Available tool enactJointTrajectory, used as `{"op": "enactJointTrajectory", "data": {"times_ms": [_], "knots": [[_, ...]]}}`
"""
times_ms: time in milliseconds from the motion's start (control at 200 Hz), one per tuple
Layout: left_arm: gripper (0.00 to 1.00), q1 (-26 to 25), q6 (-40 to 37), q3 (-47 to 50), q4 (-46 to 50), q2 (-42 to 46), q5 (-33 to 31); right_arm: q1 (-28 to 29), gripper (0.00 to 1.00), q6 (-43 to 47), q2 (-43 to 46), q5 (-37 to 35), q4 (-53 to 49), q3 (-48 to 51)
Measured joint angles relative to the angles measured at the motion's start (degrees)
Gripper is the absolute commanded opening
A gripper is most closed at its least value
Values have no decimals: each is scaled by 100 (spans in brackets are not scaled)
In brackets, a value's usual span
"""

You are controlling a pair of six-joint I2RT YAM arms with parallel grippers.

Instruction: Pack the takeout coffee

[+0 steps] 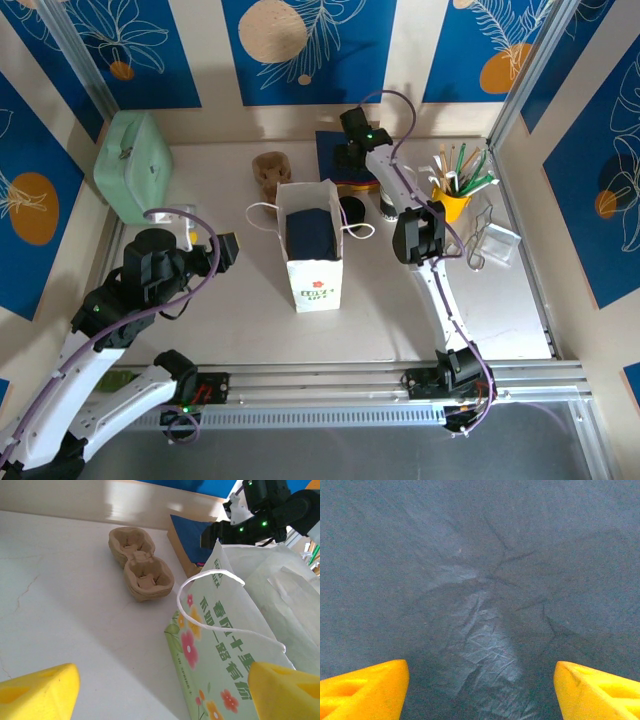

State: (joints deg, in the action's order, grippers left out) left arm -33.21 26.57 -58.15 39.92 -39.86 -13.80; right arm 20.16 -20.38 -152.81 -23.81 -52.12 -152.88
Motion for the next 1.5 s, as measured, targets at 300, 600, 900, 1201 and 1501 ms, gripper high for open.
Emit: {"op": "enactJointTrajectory", "data": {"times_ms": [300,600,900,1201,1501], "knots": [[87,0,2,2,0,-7,0,-4,66,0,-107,2,0,76],[87,0,0,0,-2,-11,0,-17,39,-90,-107,153,-20,79],[87,0,2,2,-2,-46,0,-48,32,-120,-107,372,-17,76],[87,0,-2,0,-2,-83,0,-59,27,-164,-11,581,-24,68],[87,0,-2,-24,0,-120,0,-76,17,-221,267,693,-22,28]]}}
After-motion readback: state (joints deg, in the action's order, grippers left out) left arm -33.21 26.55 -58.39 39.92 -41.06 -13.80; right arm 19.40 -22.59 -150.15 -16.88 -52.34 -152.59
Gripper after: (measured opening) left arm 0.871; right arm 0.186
